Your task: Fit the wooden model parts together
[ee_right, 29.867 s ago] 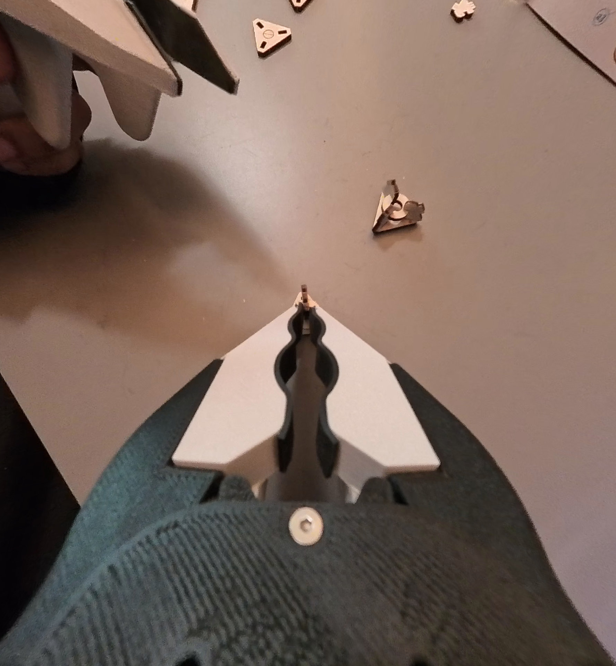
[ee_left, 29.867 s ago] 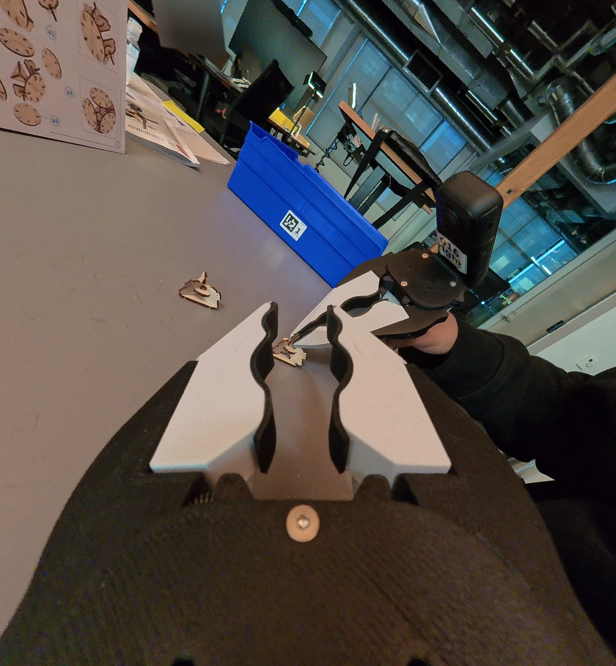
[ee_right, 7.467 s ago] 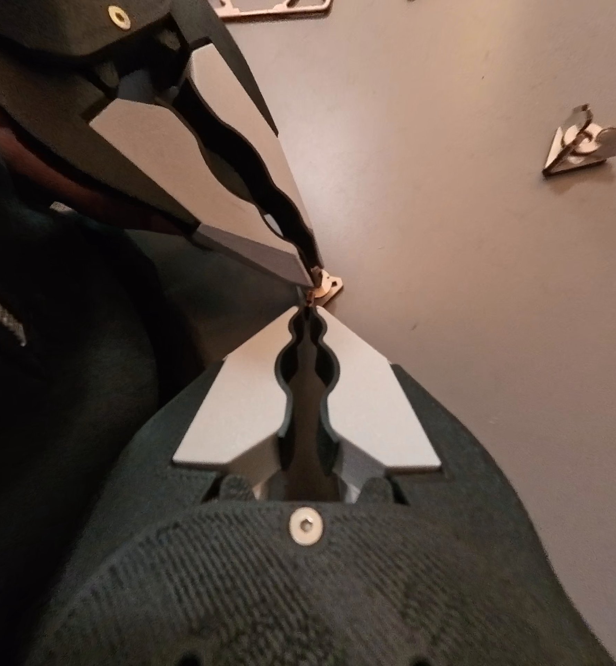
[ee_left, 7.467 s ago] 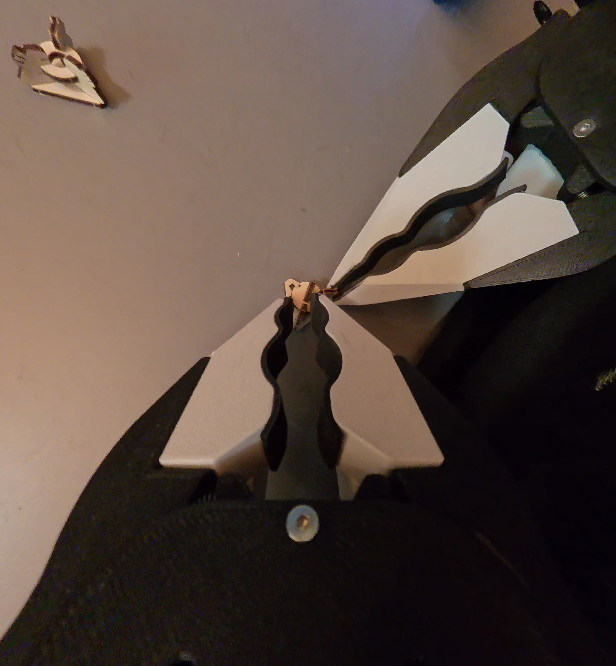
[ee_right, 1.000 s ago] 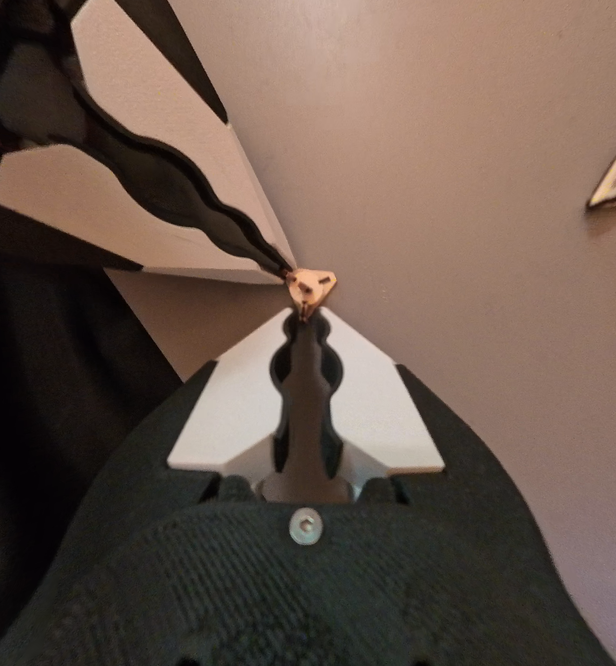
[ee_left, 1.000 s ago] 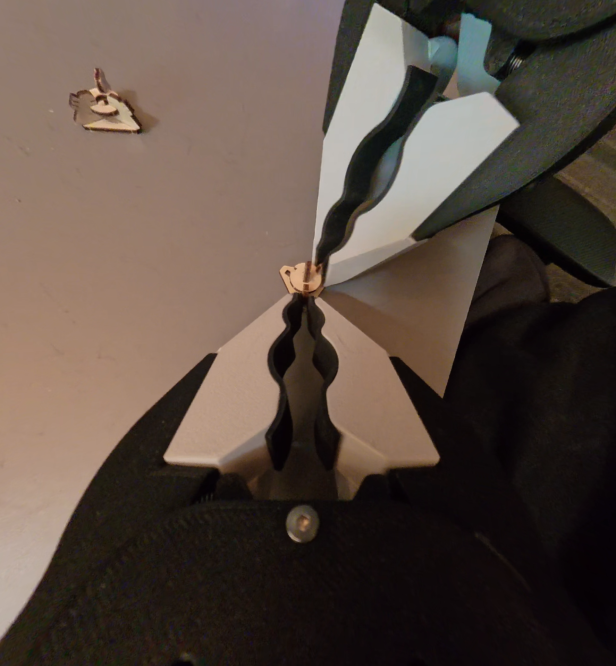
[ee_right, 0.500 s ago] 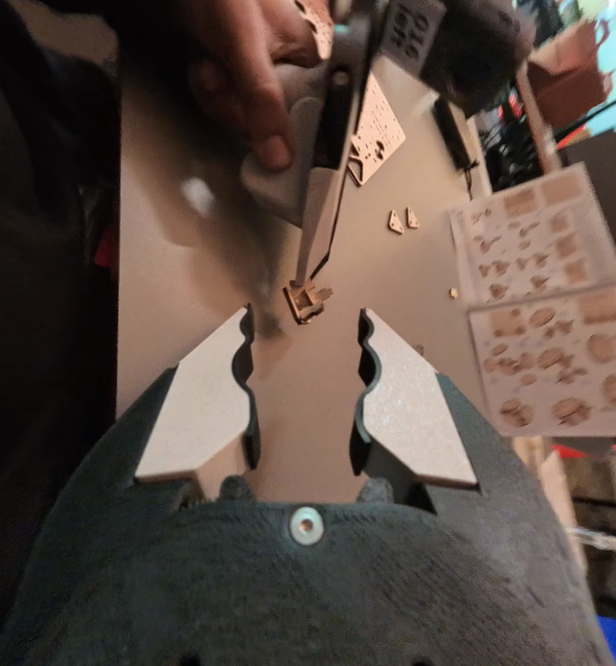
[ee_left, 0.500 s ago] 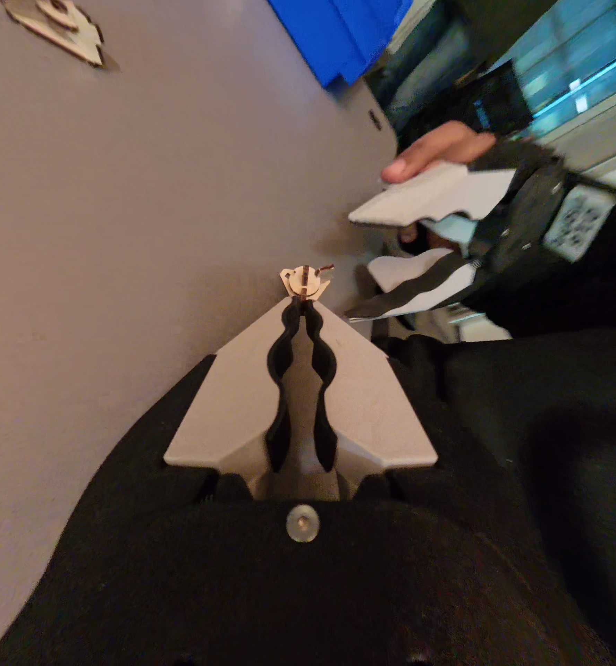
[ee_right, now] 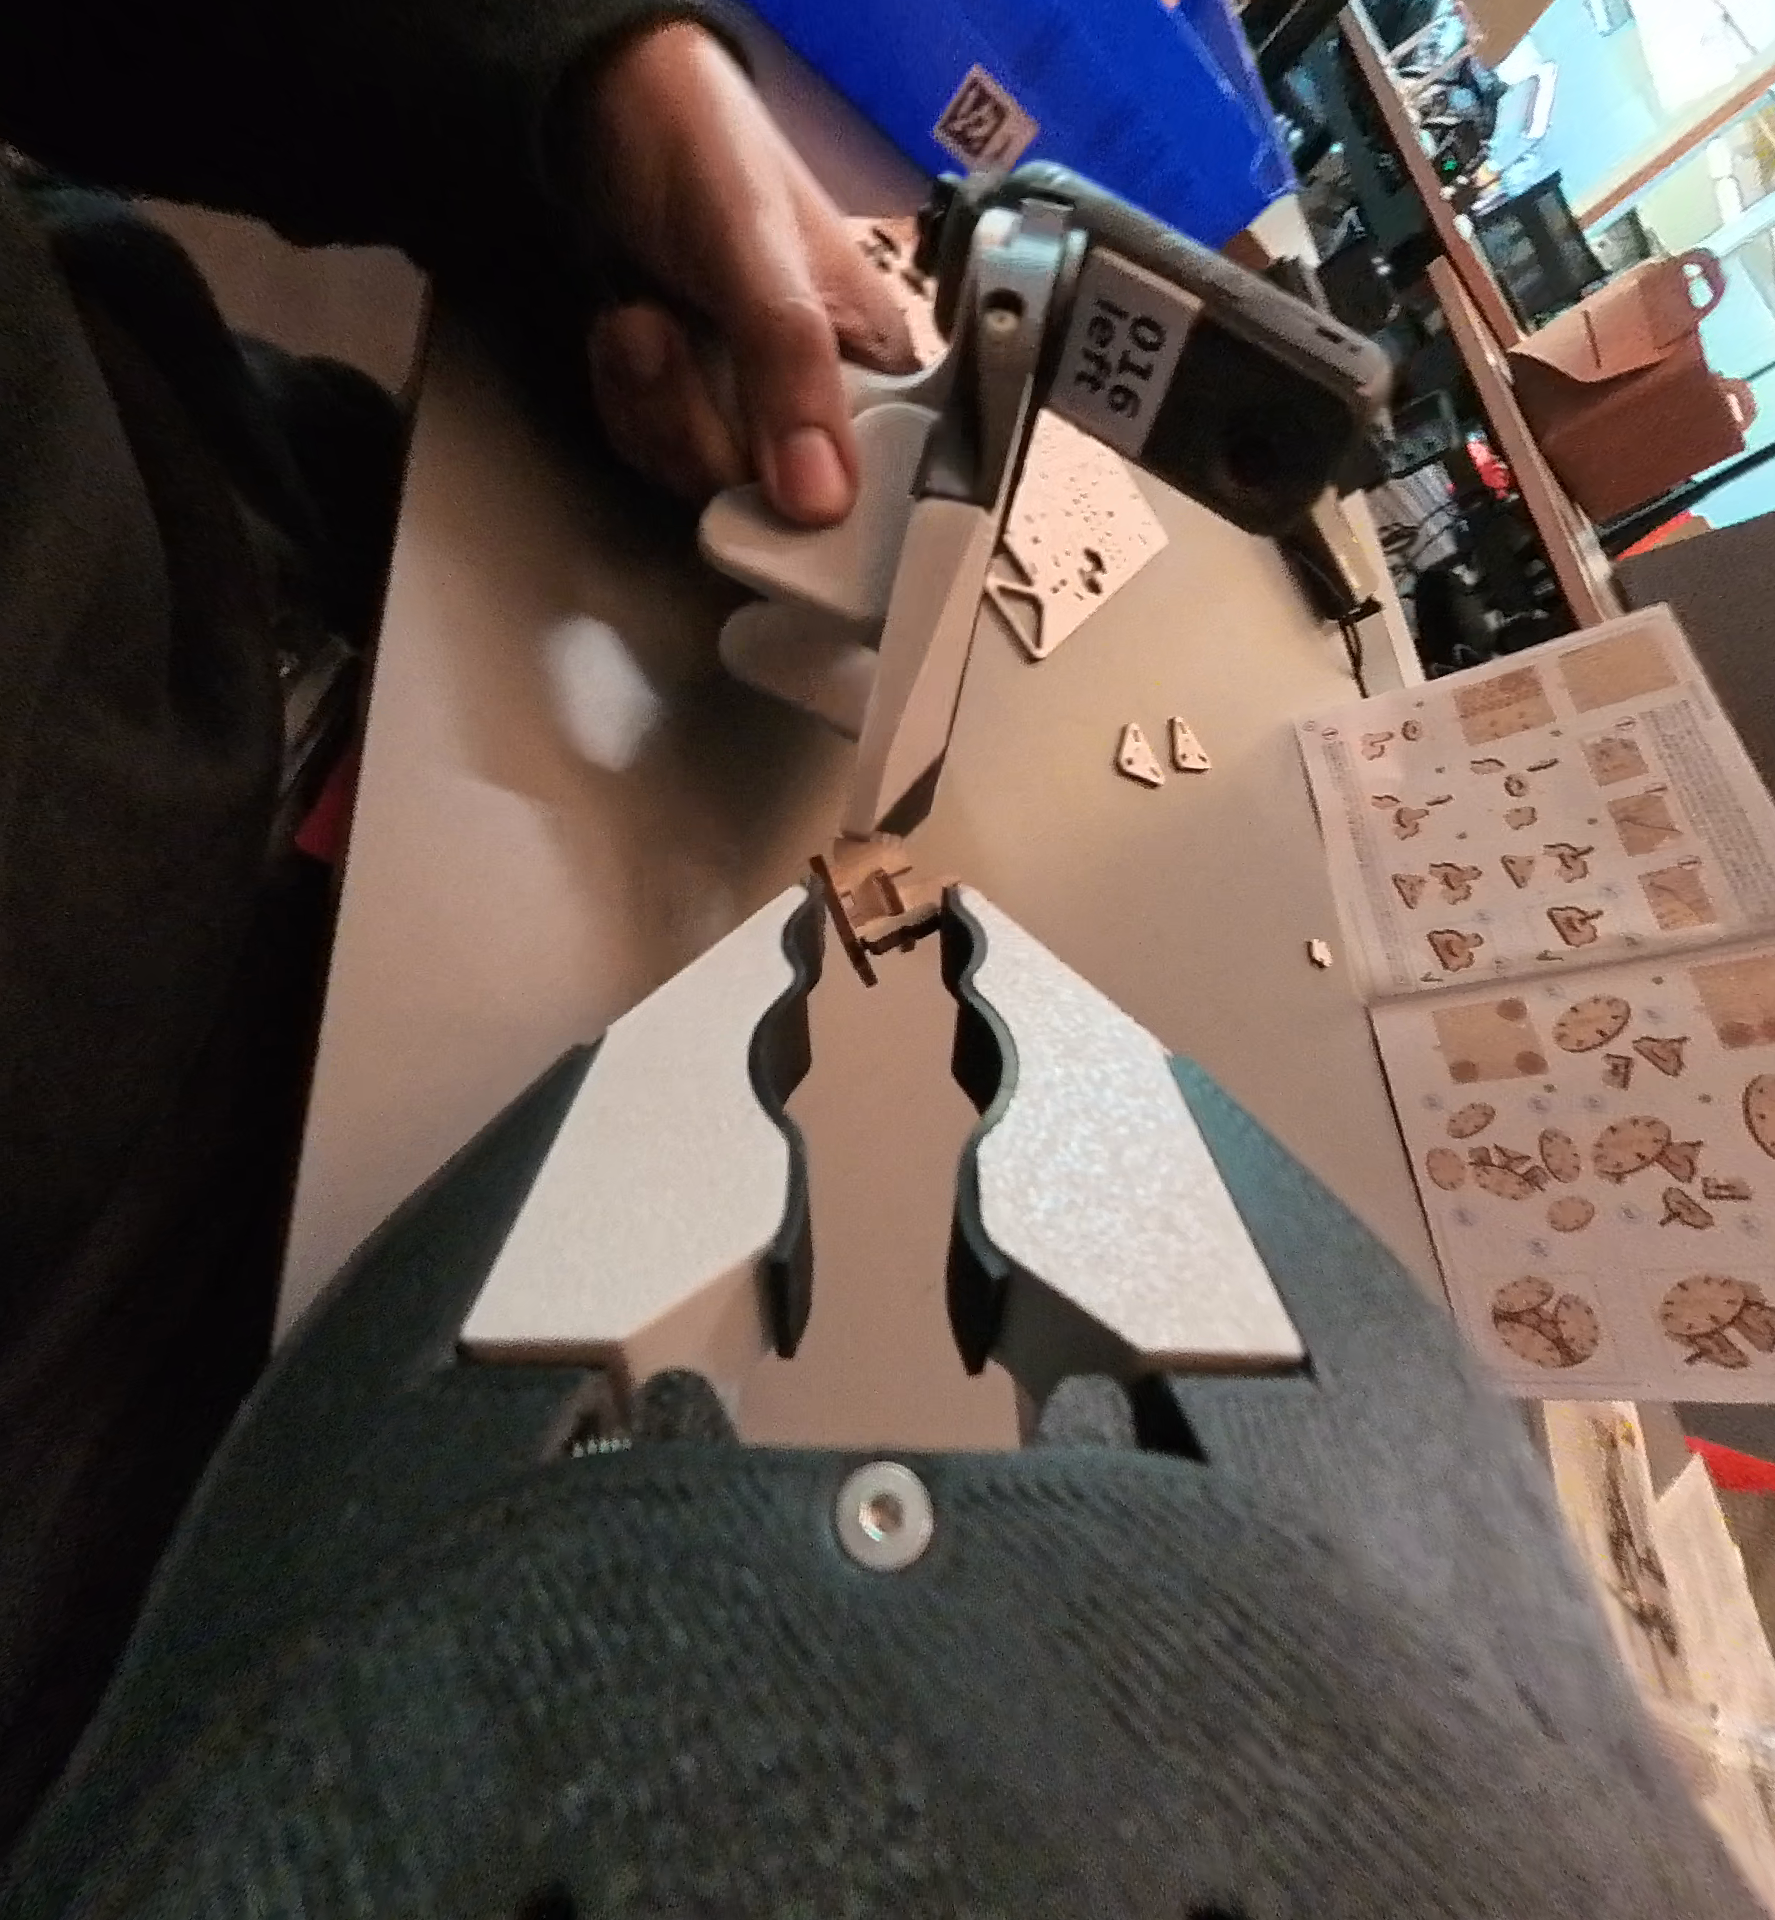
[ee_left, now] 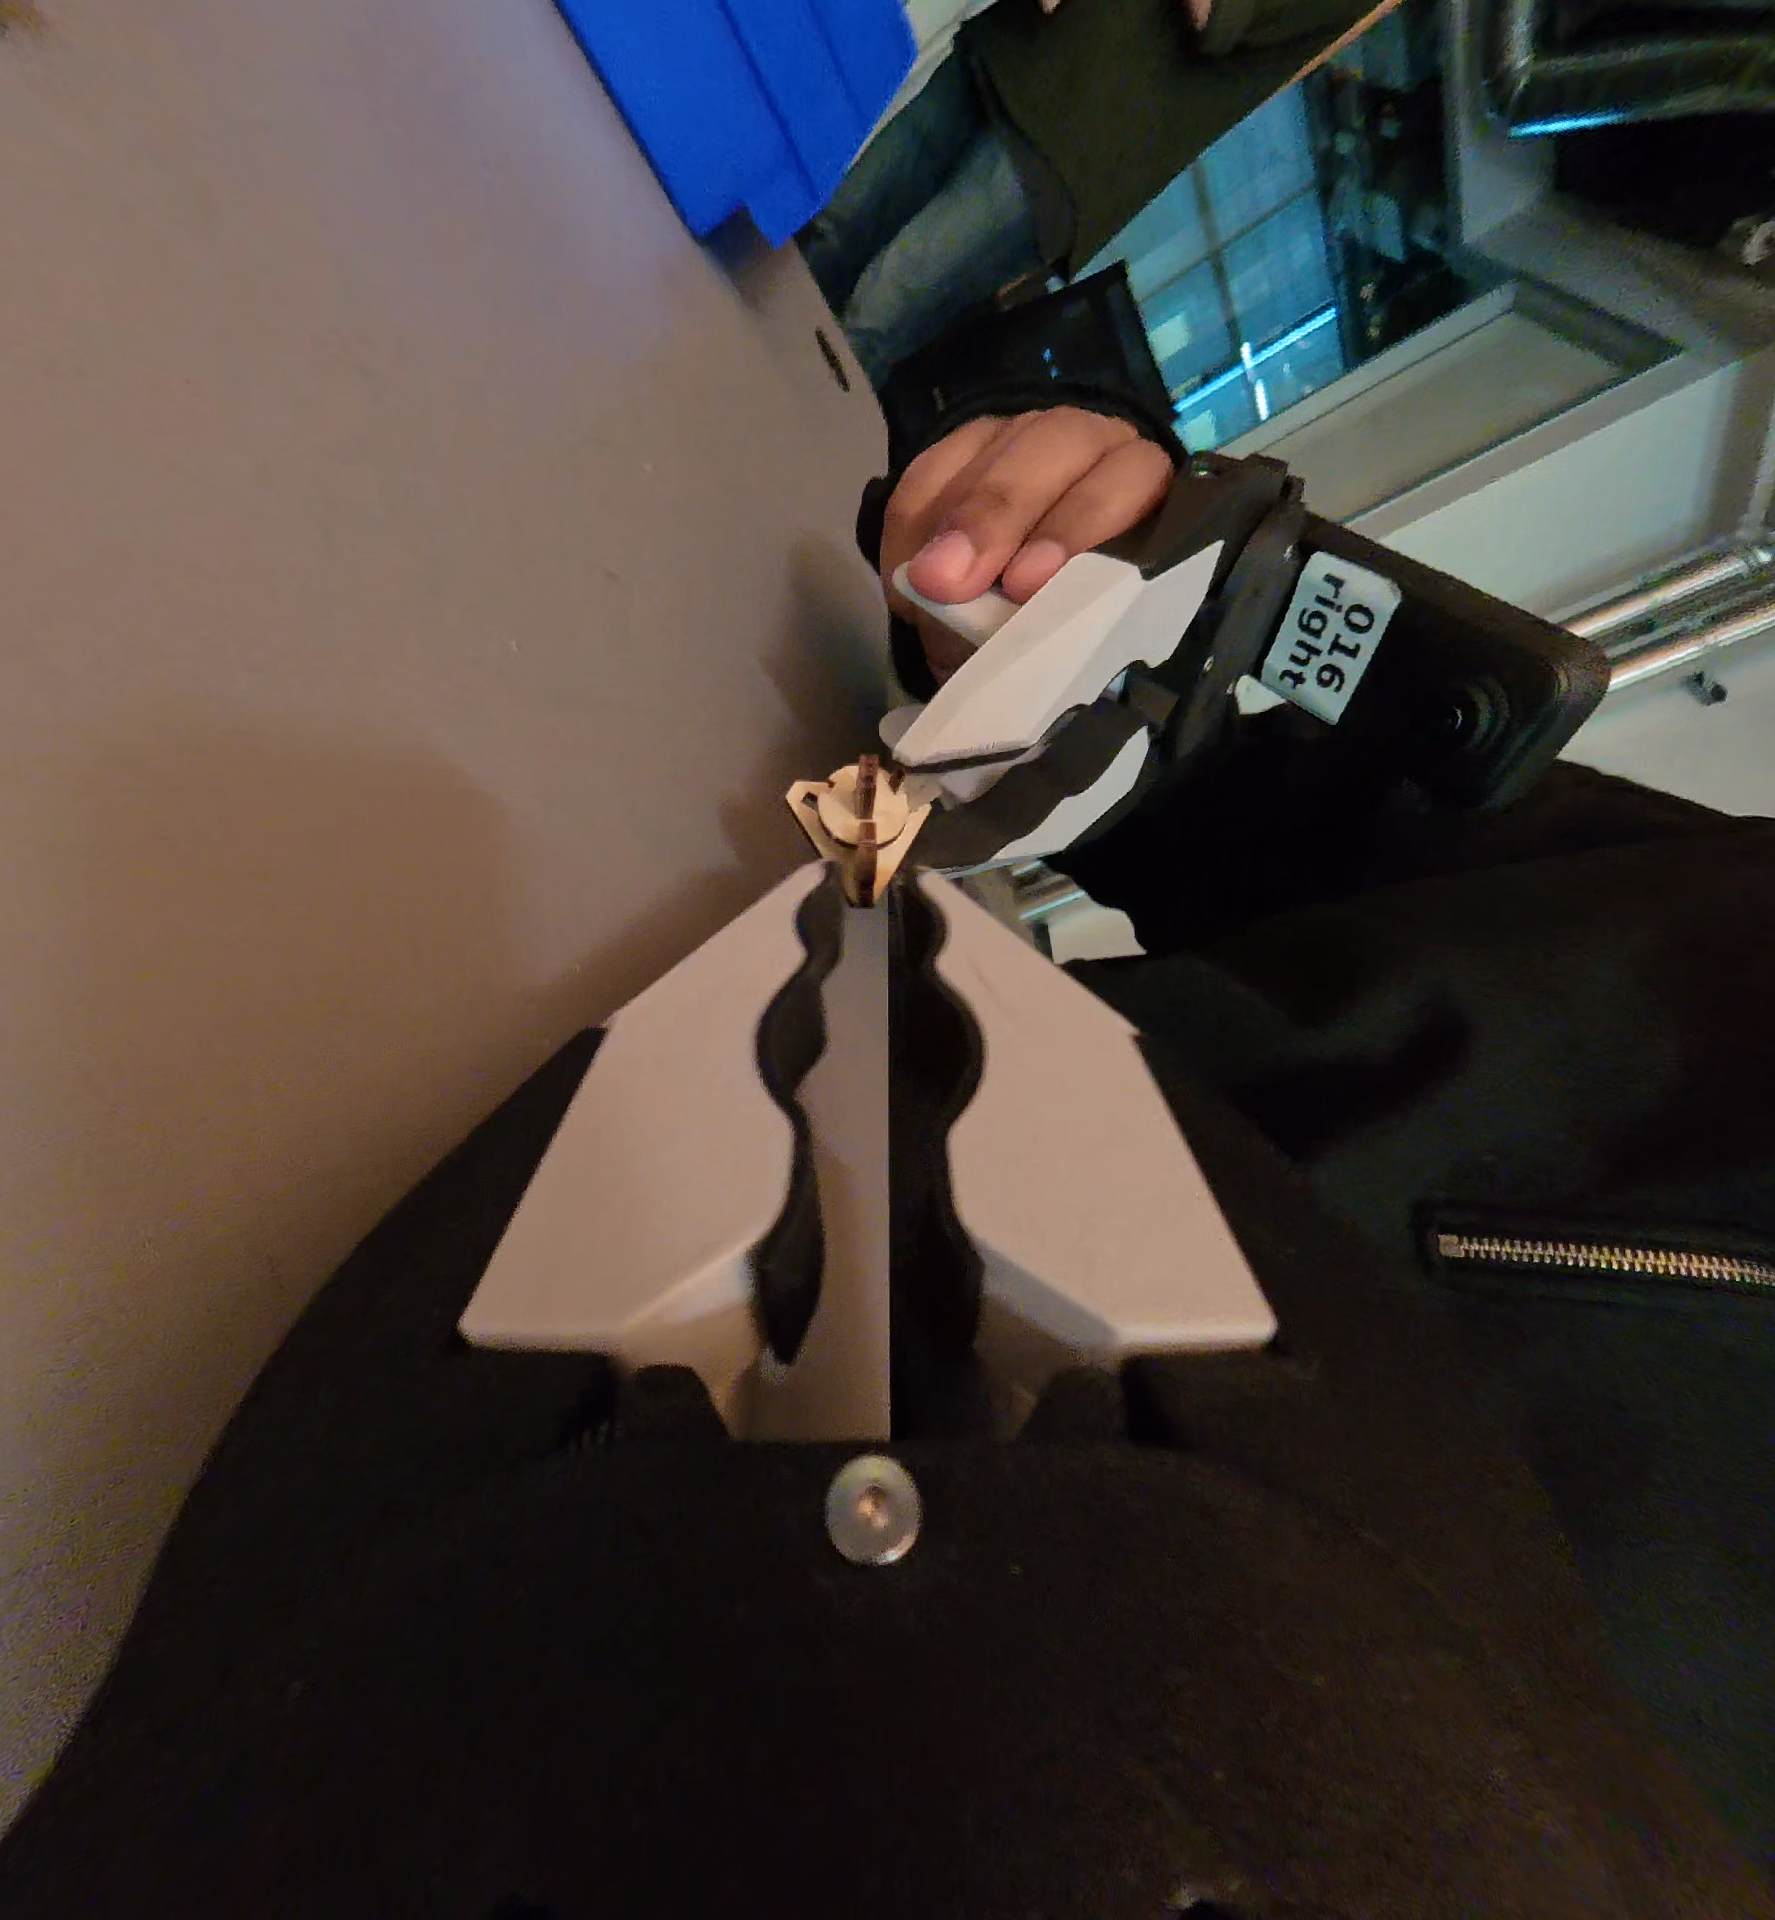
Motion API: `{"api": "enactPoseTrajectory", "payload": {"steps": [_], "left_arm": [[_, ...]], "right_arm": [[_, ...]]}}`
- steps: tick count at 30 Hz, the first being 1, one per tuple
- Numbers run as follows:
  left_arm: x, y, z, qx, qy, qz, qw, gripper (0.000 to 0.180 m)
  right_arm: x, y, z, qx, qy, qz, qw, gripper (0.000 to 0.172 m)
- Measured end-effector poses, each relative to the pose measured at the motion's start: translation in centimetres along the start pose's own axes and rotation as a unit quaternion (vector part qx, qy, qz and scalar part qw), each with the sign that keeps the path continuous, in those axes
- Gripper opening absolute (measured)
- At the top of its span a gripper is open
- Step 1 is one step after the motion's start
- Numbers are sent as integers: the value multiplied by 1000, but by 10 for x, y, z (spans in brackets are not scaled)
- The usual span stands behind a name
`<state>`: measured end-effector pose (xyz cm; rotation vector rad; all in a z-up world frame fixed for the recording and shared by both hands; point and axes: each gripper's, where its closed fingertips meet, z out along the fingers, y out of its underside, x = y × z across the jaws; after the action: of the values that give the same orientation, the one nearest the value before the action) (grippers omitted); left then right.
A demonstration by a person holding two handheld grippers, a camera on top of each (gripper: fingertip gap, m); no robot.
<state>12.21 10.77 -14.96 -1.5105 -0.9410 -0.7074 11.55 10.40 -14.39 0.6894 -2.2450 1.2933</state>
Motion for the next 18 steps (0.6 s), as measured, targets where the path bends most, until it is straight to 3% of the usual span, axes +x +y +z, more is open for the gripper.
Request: {"api": "enactPoseTrajectory", "payload": {"steps": [1, 5, 7, 10, 13, 16, 18], "left_arm": [[0, -5, -1, 13, -1, 8, 1000, 28], [10, -24, -7, 74, -39, 133, 988, 51], [16, -29, -9, 91, -91, 232, 964, 51], [27, -29, -9, 103, -163, 376, 906, 48], [28, -26, -5, 100, -211, 443, 866, 38], [27, -26, -2, 102, -210, 429, 873, 33], [27, -28, -2, 110, -187, 396, 892, 32]], "right_arm": [[5, -1, -1, 5, 9, 11, 1000, 21], [23, -5, -6, 42, 33, 97, 994, 20], [29, -10, -9, 76, 27, 166, 983, 20], [35, -16, -16, 120, 9, 244, 962, 20], [37, -21, -21, 152, -20, 298, 942, 20], [37, -21, -19, 172, -80, 391, 901, 20], [36, -16, -13, 165, -138, 479, 851, 20]]}}
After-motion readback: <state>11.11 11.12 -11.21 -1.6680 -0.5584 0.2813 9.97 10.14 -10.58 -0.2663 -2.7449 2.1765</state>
